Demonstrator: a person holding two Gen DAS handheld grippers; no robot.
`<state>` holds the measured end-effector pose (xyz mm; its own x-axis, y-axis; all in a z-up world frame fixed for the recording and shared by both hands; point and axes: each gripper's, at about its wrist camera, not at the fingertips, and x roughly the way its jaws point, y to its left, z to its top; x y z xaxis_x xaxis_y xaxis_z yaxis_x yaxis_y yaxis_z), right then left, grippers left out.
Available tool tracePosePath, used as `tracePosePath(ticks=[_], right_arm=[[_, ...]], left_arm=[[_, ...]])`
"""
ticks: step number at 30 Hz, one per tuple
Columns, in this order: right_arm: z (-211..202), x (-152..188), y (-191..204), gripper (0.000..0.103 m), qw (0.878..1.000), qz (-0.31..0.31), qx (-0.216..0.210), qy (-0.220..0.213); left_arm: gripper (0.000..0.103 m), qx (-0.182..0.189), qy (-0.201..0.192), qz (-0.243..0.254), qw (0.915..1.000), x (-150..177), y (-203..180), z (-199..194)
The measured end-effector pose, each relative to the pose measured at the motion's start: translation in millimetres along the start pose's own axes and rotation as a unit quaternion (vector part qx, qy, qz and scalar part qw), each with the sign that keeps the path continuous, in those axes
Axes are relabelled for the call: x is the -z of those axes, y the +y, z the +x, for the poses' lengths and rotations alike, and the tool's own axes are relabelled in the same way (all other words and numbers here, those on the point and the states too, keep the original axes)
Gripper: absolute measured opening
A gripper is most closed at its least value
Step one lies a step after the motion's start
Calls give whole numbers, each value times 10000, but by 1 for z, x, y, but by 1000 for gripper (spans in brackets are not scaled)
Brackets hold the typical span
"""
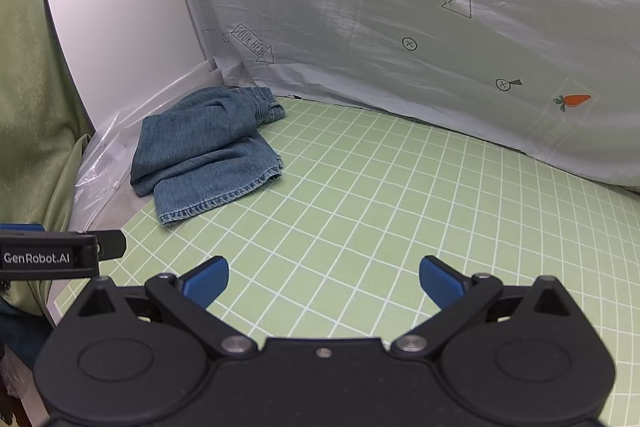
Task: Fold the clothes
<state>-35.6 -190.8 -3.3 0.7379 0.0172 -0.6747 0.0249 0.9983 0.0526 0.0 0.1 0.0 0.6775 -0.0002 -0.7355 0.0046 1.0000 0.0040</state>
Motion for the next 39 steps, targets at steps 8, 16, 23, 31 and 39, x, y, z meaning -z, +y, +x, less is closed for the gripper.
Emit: tracePosePath(ticks=[8,16,23,31,39], right_arm=[[2,0,1,103,10000,-24,-1,-10],[2,0,0,103,10000,-21,-15,32],[3,-1,-1,103,10000,-34,-27,52],[4,0,1,103,10000,-22,-34,80],[5,0,-1,103,10000,-13,-57,79]], left_arm=[[103,-7,16,-51,10000,-1,3,0],[103,-51,41,-13,10000,-2,-3,1],[103,-59,60,-7,10000,-2,-5,2],[103,-50,67,23,10000,0,-3,2],[103,-57,77,36,9999,1,-3,2]])
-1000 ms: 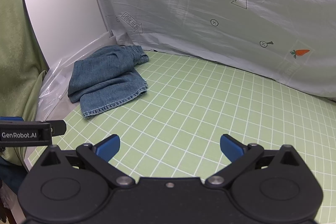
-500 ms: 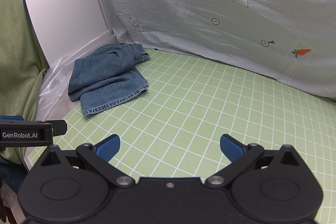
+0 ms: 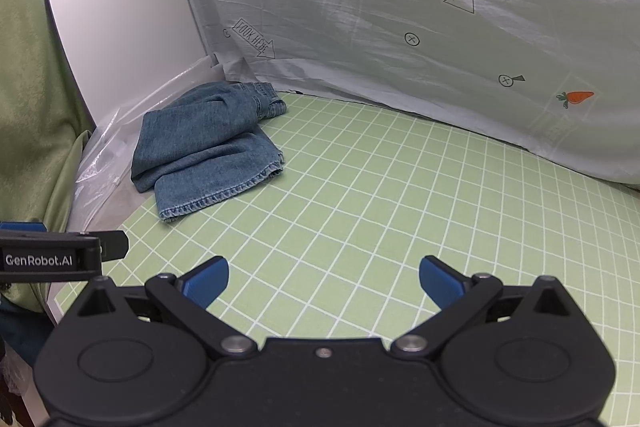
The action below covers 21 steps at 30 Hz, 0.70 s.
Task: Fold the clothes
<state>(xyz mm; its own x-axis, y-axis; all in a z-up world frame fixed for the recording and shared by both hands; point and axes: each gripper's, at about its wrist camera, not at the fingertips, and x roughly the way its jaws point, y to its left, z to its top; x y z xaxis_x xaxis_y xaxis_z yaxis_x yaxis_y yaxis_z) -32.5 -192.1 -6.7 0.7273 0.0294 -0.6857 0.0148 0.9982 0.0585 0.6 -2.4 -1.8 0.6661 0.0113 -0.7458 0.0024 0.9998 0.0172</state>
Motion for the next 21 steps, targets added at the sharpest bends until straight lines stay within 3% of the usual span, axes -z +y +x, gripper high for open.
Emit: tracePosePath(ticks=[21], right_arm=[[2,0,-3,103,10000,54,69,12]], left_arm=[[103,64,34,79,9999,-5,-3,8]])
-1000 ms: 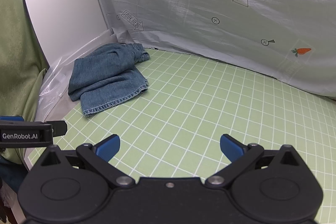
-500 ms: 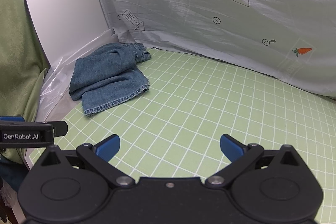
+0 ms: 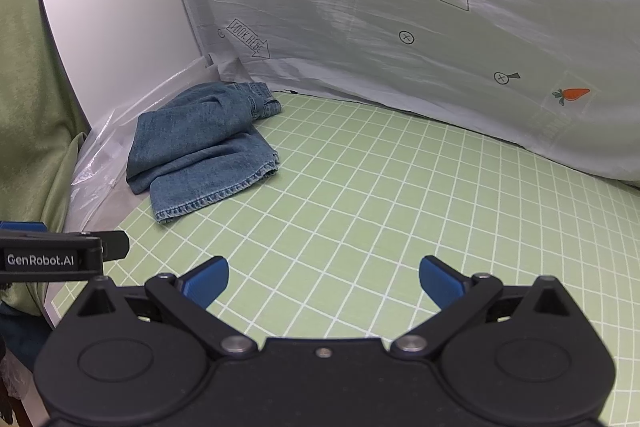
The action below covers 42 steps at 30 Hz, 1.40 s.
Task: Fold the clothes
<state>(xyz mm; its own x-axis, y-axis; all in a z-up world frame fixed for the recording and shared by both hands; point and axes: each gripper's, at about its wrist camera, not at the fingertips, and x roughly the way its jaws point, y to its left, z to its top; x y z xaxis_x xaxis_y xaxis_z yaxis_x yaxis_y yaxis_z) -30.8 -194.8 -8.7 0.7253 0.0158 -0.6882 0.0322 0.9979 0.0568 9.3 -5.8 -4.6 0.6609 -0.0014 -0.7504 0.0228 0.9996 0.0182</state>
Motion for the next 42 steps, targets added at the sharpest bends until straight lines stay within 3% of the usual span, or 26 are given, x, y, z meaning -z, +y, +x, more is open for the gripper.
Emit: tracePosePath(ticks=[12,20,35,39,42], right_arm=[[18,-10,2,103,10000,16,56,77],[54,-33,10,103,9998,-5,87,178],[204,-96,48,102,9973,-76,-15,727],[250,-108,64,97,9952,-165,-189,950],[281,-113,77,96,9935,-249,-350,1055]], left_arm=[[103,-1,62,37,10000,-13,2,20],[103,-134,212,-22,9997,-35,15,56],[101,-206,1054,-453,9932,-89,67,195],[93,-274,1349,-529,9891,-97,79,234],[80,-207,1483,-709,9862,-100,88,255]])
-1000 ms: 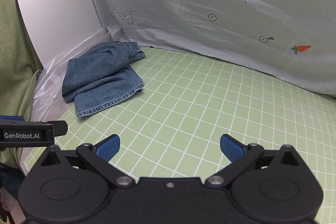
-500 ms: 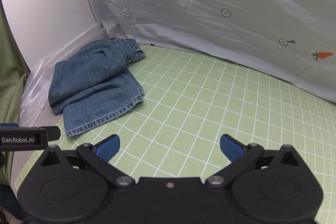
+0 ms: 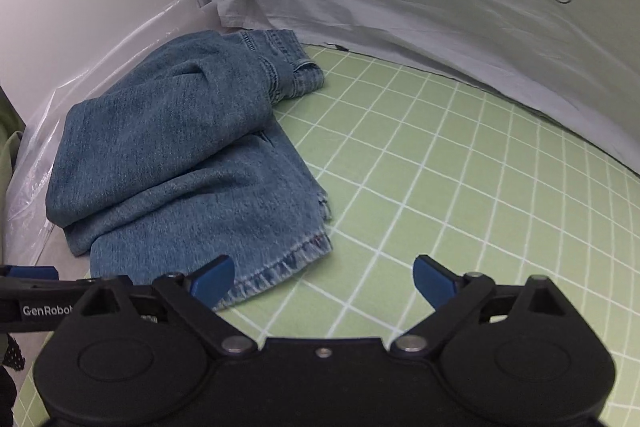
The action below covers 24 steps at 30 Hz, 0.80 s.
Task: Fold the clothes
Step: 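Grasp the jeans hem with the right tool while the left tool grasps the jeans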
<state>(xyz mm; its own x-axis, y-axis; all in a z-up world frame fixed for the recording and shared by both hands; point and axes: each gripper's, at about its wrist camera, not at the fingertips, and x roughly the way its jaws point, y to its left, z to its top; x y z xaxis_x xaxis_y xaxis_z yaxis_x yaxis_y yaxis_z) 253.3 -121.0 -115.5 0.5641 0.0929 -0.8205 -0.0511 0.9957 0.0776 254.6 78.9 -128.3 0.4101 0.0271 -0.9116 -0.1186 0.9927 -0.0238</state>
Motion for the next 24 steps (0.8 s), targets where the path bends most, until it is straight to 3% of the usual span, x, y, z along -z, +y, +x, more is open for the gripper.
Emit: tracePosePath(ticks=[4,6,8,13,16,18,20,24], right_arm=[[34,-10,11,93,9997,7,-165,154],[46,-13,14,91,9995,50,-209,246],[54,-13,17,79,9994,51,-226,274],[52,-9,25,67,9990,-336,-217,178],[48,-6,27,45,9982,-534,-229,124],[43,-4,25,21,9976,-584,-372,66],[35,1,23,12,9970,-584,-504,-29],[7,21,19,10,9969,-535,-531,-207]], left_arm=[[60,149,101,-220,9996,-10,8,17],[56,200,119,-300,9993,-13,10,21],[54,156,64,-287,9994,-16,9,22],[51,15,-37,-175,9998,-14,3,21],[44,6,-55,-140,9999,-12,3,20],[36,47,-19,-214,9998,-12,7,18],[29,67,-16,-259,9996,-13,9,11],[8,228,-216,-132,9994,-4,9,-13]])
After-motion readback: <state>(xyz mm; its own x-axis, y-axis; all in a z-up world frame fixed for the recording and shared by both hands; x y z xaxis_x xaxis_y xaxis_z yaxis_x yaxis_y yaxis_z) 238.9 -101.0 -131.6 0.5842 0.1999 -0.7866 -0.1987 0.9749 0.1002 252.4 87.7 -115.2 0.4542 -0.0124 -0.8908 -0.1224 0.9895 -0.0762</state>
